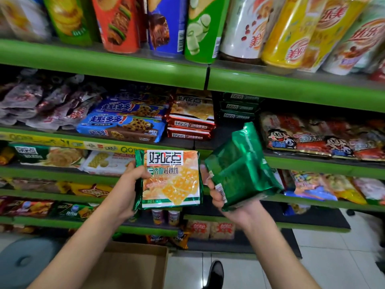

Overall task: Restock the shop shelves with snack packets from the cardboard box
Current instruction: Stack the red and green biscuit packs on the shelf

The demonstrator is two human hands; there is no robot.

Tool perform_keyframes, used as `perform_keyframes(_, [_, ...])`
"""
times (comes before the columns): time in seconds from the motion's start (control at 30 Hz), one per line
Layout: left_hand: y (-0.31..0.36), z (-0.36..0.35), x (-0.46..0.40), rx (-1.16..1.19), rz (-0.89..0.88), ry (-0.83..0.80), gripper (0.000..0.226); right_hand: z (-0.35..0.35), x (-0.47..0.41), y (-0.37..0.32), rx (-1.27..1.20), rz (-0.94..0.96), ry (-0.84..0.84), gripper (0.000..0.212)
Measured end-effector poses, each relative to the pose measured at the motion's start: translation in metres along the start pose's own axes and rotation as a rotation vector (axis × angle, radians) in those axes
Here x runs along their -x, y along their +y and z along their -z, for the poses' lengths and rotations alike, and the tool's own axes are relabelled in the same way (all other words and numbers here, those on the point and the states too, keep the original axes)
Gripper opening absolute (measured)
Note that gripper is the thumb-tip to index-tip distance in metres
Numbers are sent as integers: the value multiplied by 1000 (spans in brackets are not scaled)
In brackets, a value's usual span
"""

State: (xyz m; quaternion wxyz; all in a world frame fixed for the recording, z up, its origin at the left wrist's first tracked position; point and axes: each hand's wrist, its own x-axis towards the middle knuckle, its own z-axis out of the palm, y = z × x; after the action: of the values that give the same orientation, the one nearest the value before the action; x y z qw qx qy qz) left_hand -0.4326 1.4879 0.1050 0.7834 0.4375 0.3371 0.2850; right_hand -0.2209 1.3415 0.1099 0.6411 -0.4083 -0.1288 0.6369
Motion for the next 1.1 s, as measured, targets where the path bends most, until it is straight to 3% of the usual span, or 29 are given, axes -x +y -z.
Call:
perform_keyframes(0.07, [1,0,1,-8,6,7,40,-4,3,-9,141,153,222,33])
perform_keyframes(0.2, [-2,0,0,12,18,11,27,-12,8,-22,455,355,429,26])
perform_keyframes(0.33, [-1,-6,-1,23,41,-3,51,-16,11,-21,452,363,493,25])
perform_keyframes(0.47, [-3,-9,-4,47,66,-14,31,-13,17,-18,357,340,464,22])
perform_keyframes(0.67, [-4,-15,-2,56,96,2,76,-3,27,-22,304,396,431,20])
perform_keyframes(0.87, [3,-15,-4,74,134,5,62,25,24,-76,389,516,603,7])
perform_keyframes(0.97, [8,-13,-1,80,148,14,68,38,10,-110,523,571,687,11])
perform_keyframes(1.1, [11,-16,-5,87,156,10,50,47,-25,-134,751,599,782,19])
